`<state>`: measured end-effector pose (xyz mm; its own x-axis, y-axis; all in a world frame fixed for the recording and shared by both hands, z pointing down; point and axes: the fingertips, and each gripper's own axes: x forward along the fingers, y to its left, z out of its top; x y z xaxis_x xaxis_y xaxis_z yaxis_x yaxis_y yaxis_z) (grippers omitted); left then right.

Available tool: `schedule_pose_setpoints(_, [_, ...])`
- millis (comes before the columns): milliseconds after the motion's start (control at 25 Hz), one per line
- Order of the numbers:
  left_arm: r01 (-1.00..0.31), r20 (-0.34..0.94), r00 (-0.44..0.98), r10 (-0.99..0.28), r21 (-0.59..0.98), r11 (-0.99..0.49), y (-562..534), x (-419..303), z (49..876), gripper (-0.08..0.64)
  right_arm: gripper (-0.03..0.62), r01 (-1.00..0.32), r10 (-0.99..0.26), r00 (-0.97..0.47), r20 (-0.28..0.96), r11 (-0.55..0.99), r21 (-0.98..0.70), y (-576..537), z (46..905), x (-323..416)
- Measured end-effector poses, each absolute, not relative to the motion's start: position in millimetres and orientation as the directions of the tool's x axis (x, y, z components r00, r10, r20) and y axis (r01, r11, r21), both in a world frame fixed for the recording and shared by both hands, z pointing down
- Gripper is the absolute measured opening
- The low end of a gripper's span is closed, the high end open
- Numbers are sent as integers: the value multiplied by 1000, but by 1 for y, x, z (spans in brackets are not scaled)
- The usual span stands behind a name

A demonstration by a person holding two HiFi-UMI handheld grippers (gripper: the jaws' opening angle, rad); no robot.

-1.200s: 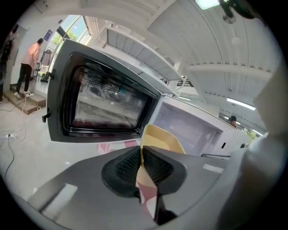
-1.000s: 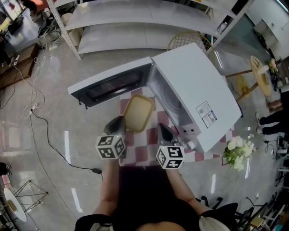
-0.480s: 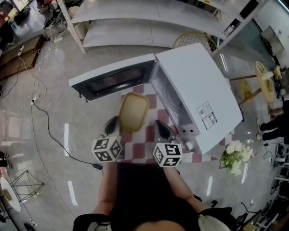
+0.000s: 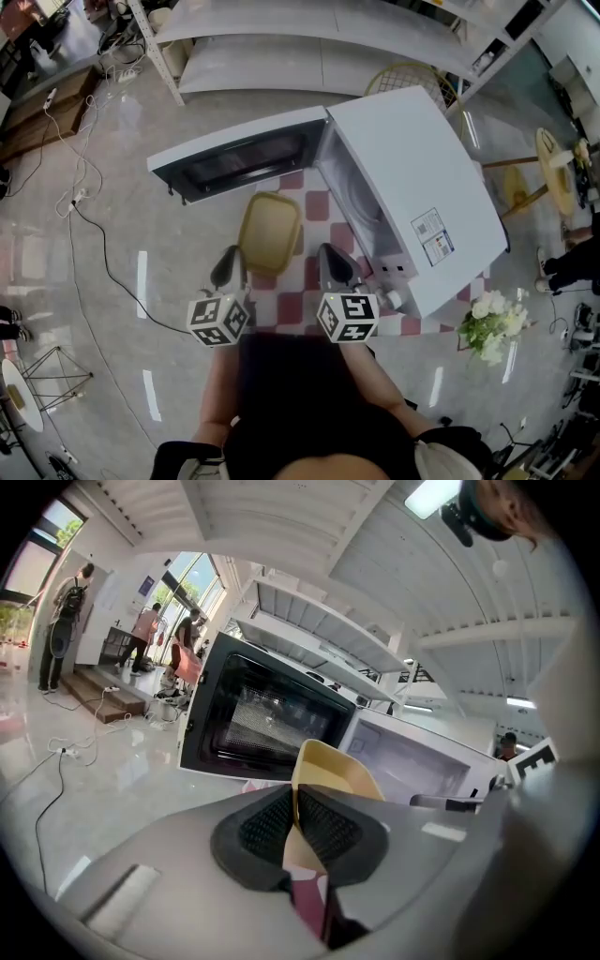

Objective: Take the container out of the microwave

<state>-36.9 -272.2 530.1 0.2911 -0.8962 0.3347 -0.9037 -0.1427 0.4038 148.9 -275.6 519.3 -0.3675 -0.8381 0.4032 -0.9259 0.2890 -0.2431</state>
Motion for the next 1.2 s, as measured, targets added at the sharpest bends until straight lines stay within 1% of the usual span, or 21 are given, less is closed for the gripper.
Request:
schedule_pose_setpoints(240, [-907,304,257,-917,402,-121,-257,-45,527,29,0,-920,-841,-382,384,307,-244,-273,516,145])
schedule_pose_setpoints(400, [-917,252,238,-938,378,-131,-250,-49,518,29,0,-918,-844,-388,371,320,-234,-271,512,143])
schedule_pose_setpoints(680, [-937,134,201,-970,314,-151,-247,-56,496,29,0,-909,-871,-406,277,353,-221,-270,494,140])
schedule_pose_setpoints(920, [-949,121,186,-975,278,-147,-247,-67,491,29,0,-918,-896,-388,217,357,-171,-267,480,143])
schedule_pose_setpoints(1200, [-955,128,180,-975,261,-142,-244,-71,492,29,0,-922,-897,-383,220,356,-151,-266,480,147])
